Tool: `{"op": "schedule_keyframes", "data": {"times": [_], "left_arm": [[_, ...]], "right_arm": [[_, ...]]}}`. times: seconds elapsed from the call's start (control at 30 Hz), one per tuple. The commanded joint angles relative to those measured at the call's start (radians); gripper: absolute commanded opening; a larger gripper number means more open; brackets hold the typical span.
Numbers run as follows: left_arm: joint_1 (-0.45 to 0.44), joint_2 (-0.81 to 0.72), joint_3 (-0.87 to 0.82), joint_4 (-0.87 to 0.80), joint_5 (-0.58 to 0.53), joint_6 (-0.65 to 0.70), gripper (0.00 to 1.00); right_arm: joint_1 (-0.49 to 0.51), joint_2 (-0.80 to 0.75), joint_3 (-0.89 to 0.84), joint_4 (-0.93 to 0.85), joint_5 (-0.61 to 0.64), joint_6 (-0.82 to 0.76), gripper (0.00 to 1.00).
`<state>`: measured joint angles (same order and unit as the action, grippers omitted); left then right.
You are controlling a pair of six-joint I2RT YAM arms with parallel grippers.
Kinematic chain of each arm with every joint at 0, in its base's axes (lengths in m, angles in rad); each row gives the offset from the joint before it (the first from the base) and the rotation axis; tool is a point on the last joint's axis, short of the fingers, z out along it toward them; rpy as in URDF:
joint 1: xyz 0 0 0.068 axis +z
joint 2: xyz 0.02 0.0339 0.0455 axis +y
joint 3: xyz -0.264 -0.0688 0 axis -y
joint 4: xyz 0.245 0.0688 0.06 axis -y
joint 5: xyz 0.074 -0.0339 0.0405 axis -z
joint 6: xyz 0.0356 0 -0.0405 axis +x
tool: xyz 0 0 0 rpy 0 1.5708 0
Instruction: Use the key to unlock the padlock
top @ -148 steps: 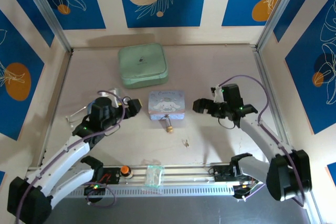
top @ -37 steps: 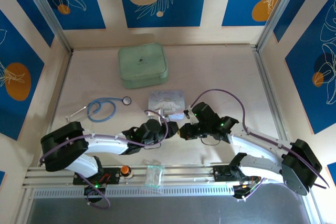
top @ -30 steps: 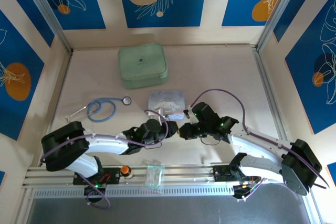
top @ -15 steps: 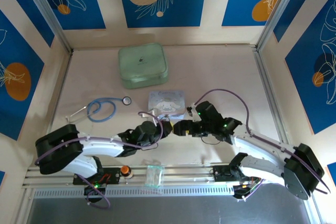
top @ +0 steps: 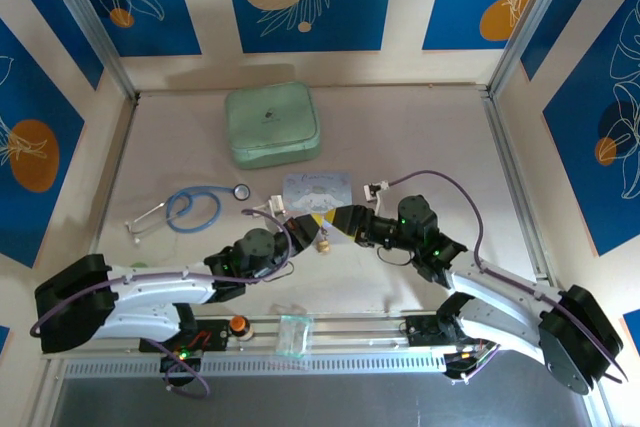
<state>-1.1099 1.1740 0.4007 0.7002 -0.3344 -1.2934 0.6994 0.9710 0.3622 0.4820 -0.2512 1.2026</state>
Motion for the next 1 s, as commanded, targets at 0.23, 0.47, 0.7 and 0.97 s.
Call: {"op": "schedule_keyframes", "data": {"times": [0.23,0.47,0.7,0.97], "left_arm": [[0.001,-0.094,-0.016,0.063,-0.073,0.004,0.0],[0.0,-0.098,-0.042,0.115,-0.098,-0.009,0.0],[0.001,-0.084,-0.04,0.144,-0.095,-0.009,0.0],[0.001,-0.077,-0.07,0.182,-0.131,-0.03,0.0]], "right_arm": [[0.048,0.069,-0.019,0.232,-0.041,0.096,0.54],[0.04,0.118,-0.019,0.306,-0.06,0.128,0.41],[0.048,0.202,-0.025,0.441,-0.071,0.182,0.38],[0.045,0.2,-0.046,0.452,-0.048,0.21,0.22]]}}
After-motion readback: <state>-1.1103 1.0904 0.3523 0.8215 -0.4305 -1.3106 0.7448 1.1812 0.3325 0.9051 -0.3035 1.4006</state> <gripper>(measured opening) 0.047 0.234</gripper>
